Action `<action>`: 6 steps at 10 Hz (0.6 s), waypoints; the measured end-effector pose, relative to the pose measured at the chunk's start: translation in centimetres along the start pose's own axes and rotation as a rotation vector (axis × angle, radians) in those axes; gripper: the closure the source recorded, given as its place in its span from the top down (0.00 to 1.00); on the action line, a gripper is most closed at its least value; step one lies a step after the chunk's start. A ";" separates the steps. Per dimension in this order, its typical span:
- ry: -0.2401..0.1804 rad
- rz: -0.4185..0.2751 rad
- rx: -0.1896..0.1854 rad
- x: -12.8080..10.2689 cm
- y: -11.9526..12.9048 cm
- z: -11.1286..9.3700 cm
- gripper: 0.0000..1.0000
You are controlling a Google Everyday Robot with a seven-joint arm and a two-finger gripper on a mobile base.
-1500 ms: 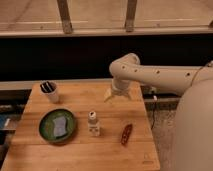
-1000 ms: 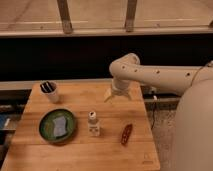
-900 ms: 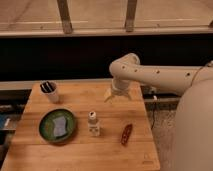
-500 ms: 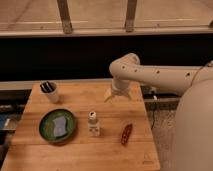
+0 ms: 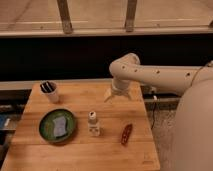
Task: Knock the bottle over
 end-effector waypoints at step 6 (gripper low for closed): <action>0.005 -0.008 0.008 0.3 -0.2 0.1 0.80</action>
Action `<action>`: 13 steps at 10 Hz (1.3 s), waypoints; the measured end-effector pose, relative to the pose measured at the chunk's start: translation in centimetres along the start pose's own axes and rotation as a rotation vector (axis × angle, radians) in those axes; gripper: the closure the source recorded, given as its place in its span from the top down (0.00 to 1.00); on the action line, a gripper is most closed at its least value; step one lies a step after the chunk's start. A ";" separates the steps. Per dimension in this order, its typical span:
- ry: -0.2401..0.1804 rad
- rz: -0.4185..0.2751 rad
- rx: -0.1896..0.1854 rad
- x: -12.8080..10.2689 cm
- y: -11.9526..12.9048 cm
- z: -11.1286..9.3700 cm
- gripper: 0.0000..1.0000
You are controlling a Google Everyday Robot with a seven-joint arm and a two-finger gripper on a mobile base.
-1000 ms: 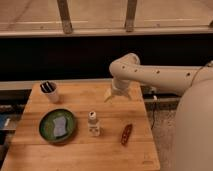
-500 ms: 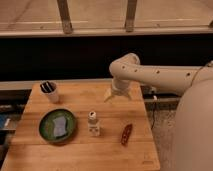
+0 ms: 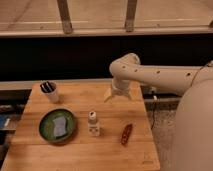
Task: Knock the bottle over
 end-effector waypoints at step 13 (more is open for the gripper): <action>0.196 -0.104 0.093 12.7 2.8 2.4 0.80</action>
